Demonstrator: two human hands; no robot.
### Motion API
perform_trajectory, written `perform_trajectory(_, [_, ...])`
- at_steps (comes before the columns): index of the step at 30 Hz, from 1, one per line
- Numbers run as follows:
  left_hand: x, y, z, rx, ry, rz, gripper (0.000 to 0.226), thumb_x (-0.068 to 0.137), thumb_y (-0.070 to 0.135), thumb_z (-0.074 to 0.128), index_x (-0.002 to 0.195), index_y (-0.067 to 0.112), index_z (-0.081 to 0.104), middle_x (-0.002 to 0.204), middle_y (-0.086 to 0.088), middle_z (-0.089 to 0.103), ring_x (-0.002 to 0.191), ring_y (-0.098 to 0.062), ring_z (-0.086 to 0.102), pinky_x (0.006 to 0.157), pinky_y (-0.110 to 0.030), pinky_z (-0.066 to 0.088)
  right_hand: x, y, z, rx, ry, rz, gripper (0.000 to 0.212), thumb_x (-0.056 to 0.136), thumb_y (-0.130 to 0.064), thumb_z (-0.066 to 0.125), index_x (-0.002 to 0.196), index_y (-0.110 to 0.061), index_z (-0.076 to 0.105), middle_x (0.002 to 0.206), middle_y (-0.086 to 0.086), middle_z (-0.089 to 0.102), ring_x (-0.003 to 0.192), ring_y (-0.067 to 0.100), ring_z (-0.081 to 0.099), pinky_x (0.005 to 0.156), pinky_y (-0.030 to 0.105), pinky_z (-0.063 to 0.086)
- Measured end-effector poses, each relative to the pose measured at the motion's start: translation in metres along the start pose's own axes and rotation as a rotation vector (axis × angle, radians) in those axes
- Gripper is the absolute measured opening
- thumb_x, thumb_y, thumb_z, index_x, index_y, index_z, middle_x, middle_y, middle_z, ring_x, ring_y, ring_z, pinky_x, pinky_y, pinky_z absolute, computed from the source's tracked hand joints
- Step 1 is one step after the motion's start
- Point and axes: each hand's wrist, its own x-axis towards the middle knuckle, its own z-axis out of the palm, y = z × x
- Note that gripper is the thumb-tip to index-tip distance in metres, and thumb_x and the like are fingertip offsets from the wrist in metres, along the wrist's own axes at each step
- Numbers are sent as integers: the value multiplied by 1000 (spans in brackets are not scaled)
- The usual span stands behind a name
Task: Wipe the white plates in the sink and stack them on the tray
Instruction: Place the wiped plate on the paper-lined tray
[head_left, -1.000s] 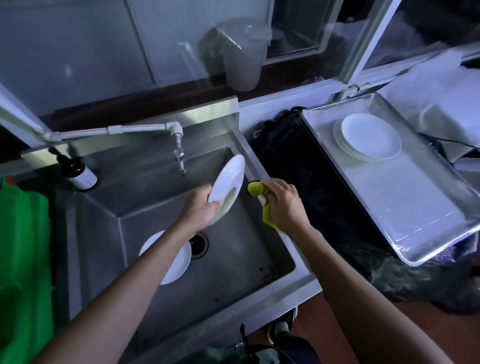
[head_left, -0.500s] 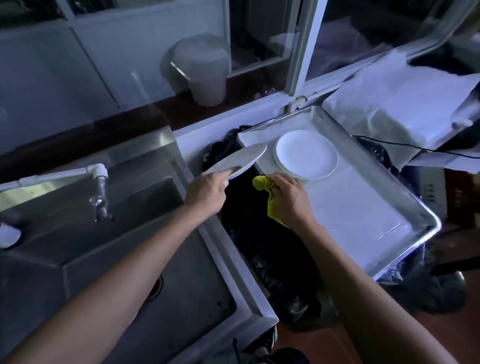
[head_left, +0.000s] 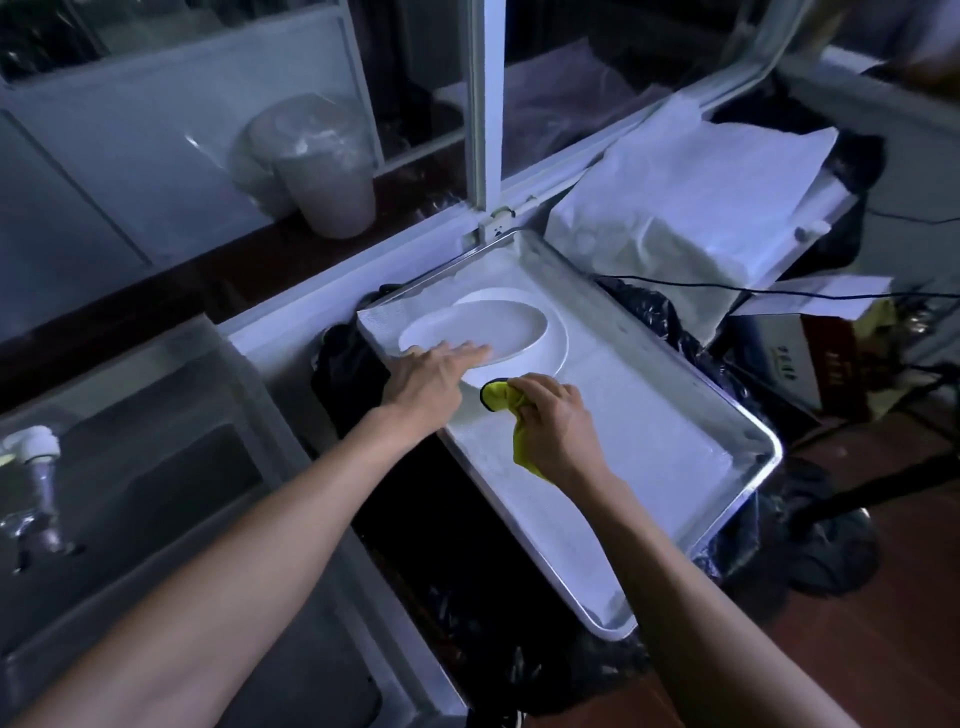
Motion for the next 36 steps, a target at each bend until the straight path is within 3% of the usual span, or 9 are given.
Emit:
perform_trajectory(8, [24,9,38,100,-57,14,73,91,-7,40,152,32,44,156,2,46,141,-24,43,115,-45,29,-4,27,-7,8,-65,58,40,95,-7,50,127,-25,65,130,-6,64,110,33,53,88,50,49])
perform_trajectory(20, [34,6,66,224,-187,107,74,96,-1,38,161,29,19,168,-1,22,153,-31,18,122,-47,16,-11,50,13,12,-60,124,36,95,-10,56,123,-29,66,127,-11,65,105,31,55,86,49,50])
perform_trajectory(31, [38,10,87,328,-276,116,88,93,-2,48,162,27,3,170,-6,-2,154,-37,-5,125,-54,3,-16,63,16,9,-82,173,40,94,-8,53,123,-32,66,127,-14,63,106,28,53,87,47,50])
perform_trajectory(36, [45,16,95,408,-310,66,82,102,17,45,160,25,-12,169,-6,-16,154,-39,-13,123,-60,2,-20,67,14,6,-106,204,42,94,-7,53,124,-33,65,130,-14,62,108,29,51,88,48,49])
